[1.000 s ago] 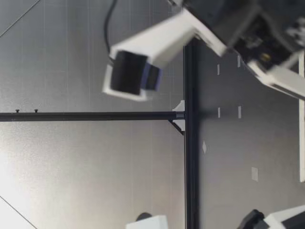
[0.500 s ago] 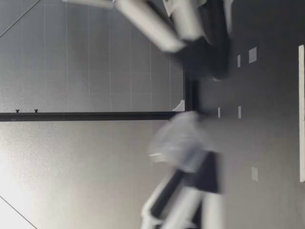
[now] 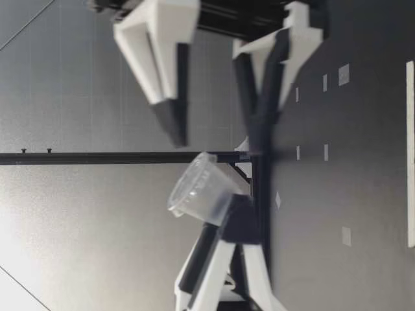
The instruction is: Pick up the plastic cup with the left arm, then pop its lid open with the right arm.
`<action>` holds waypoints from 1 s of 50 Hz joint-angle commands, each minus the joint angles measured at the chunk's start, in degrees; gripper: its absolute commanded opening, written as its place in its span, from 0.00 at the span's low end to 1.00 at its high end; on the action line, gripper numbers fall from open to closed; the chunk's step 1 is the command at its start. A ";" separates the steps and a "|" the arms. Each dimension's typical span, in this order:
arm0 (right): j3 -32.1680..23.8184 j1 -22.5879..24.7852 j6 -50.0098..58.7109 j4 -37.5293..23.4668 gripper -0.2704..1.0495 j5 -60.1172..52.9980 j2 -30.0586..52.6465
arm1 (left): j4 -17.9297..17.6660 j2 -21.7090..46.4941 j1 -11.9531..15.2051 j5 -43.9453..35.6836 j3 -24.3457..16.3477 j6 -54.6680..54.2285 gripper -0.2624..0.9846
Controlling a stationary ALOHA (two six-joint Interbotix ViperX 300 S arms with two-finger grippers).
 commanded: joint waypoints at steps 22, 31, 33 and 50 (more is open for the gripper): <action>-2.37 -1.49 -0.44 -1.58 0.78 -2.55 -5.10 | 0.26 -0.70 -0.26 1.67 -0.62 0.09 0.32; -0.79 -2.02 -3.16 -1.41 0.78 -2.46 -8.79 | 0.35 -0.70 -0.35 3.25 -0.62 -0.09 0.32; -0.35 -2.37 -3.34 -1.41 0.78 -2.46 -9.49 | 0.26 -0.70 -0.35 3.52 -0.62 -0.09 0.32; 2.02 -4.92 -34.63 -7.65 0.78 9.58 -16.44 | 0.26 -0.97 -0.53 3.60 -1.58 -0.18 0.32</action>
